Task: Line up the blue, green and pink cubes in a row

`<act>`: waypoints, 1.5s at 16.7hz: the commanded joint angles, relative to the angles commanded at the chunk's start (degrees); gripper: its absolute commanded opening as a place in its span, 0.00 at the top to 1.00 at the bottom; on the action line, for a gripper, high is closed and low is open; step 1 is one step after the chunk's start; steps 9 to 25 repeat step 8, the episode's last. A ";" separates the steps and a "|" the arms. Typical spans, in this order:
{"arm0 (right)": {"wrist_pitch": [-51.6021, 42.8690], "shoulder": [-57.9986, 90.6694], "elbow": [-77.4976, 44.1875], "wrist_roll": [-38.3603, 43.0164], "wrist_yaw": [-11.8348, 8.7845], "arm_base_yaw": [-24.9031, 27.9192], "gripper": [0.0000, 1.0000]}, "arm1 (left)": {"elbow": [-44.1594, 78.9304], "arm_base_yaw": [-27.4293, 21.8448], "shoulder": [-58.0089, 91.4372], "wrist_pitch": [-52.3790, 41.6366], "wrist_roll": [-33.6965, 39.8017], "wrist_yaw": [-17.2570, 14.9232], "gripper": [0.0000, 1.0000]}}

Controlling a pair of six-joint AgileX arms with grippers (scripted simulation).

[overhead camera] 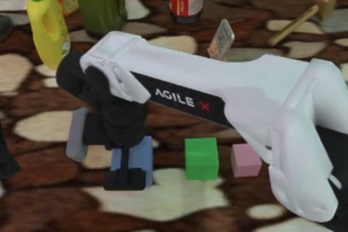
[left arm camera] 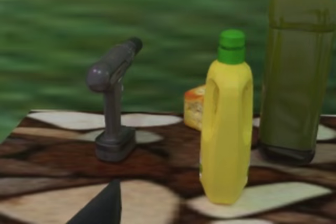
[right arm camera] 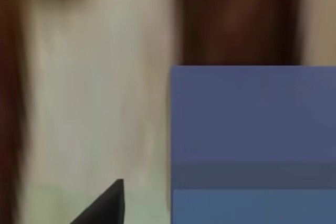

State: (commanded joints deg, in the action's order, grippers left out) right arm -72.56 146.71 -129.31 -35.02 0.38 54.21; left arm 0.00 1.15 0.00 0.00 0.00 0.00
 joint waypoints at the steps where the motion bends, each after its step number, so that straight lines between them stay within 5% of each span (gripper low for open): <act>1: -1.92 0.21 -2.00 0.05 0.00 0.01 0.00 | 0.00 0.00 0.00 0.00 0.00 0.00 0.00; 7: -14.33 0.95 -15.58 -0.01 0.01 0.34 0.00 | 0.00 0.00 0.00 0.00 0.00 0.00 0.00; 25: -14.79 0.91 -16.05 0.00 0.02 0.33 0.00 | 0.00 0.00 0.00 0.00 0.00 0.00 0.00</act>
